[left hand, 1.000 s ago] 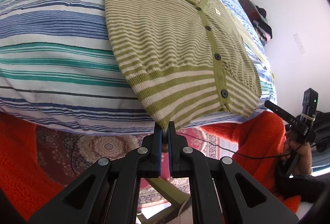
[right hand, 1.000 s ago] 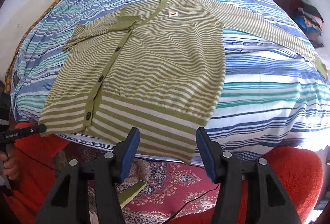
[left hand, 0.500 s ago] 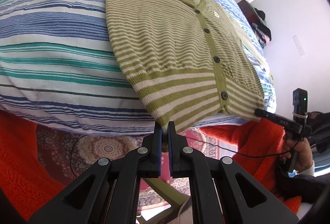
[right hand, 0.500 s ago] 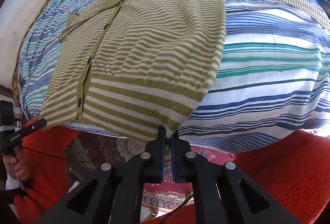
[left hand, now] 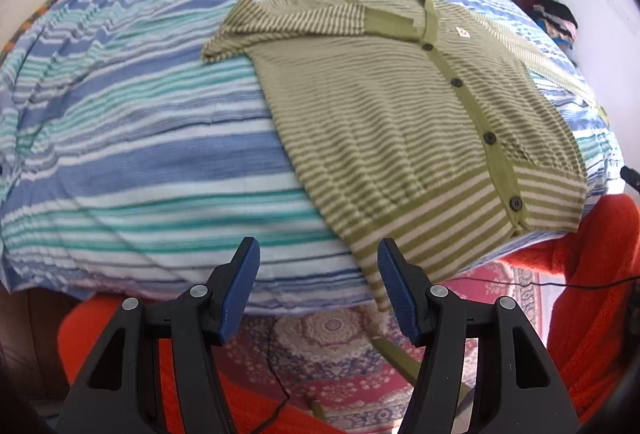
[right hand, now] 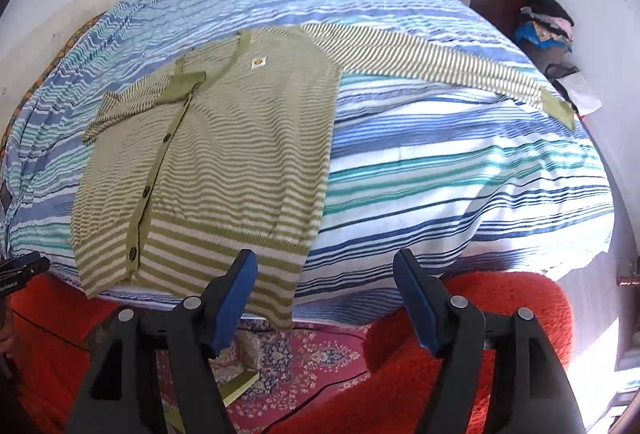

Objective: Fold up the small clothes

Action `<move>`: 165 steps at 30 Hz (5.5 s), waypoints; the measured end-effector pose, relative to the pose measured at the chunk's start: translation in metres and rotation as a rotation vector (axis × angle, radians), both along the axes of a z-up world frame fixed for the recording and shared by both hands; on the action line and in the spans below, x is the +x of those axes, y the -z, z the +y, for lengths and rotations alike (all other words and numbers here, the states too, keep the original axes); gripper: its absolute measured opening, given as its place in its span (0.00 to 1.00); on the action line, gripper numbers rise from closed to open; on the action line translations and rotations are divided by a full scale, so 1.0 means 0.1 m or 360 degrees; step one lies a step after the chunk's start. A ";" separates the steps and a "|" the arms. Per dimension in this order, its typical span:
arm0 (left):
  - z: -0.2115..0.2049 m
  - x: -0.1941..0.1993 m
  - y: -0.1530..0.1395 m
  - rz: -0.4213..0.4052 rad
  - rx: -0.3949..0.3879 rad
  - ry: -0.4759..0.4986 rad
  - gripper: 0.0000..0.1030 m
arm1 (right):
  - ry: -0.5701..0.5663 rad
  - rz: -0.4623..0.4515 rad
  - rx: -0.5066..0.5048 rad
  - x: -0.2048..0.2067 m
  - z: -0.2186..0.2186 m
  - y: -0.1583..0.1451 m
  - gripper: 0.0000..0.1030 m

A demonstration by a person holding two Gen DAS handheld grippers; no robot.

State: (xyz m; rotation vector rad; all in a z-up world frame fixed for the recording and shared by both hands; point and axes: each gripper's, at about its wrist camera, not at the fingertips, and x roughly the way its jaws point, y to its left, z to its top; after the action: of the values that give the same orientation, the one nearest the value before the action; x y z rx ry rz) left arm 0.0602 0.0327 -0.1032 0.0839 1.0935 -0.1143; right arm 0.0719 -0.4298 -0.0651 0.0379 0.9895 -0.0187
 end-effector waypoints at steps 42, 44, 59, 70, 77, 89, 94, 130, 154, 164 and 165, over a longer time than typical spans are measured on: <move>2.57 1.47 -0.32 -0.0467 -0.0523 -0.1079 0.02 | 0.0091 -0.0063 0.0432 0.35 0.15 0.27 0.74; 2.89 1.26 -0.19 -0.0450 -0.0499 -0.1221 0.02 | 0.0063 -0.0059 0.0408 0.35 0.24 0.27 0.74; 3.95 0.71 0.04 -0.0506 -0.0375 -0.1569 0.02 | -0.0128 0.0017 0.0230 0.36 0.76 0.36 0.74; 4.20 0.74 0.58 -0.0182 -0.0313 -0.1632 0.05 | -0.0136 0.0032 0.0198 0.37 0.81 0.37 0.74; 4.28 0.50 0.83 -0.0100 -0.0367 -0.1685 0.08 | -0.0169 0.0068 0.0166 0.41 0.88 0.42 0.74; 3.68 0.94 0.20 -0.0324 -0.0164 -0.1396 0.67 | -0.0217 0.0089 0.0142 0.43 1.02 0.47 0.74; 3.39 1.57 0.59 -0.0067 -0.0107 -0.1258 0.73 | -0.0253 0.0093 0.0122 0.43 1.10 0.47 0.74; -0.74 0.15 1.00 0.0208 -0.0069 0.0197 0.73 | -0.0278 0.0441 0.0056 0.57 0.95 1.06 0.79; 0.16 0.02 0.55 -0.0273 -0.0042 -0.0517 0.89 | -0.0008 -0.0090 0.0189 0.35 0.56 0.45 0.82; 0.24 0.04 0.63 -0.0232 -0.0059 -0.0538 0.89 | -0.0034 -0.0052 0.0186 0.34 0.66 0.53 0.82; 0.23 0.05 0.64 -0.0230 -0.0051 -0.0531 0.89 | -0.0031 -0.0051 0.0189 0.34 0.65 0.53 0.82</move>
State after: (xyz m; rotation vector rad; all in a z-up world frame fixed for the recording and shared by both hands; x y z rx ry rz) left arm 0.0648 0.0554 -0.1670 -0.1177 0.9474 0.1719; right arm 0.1061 -0.3643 -0.1183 0.1370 0.9578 0.0583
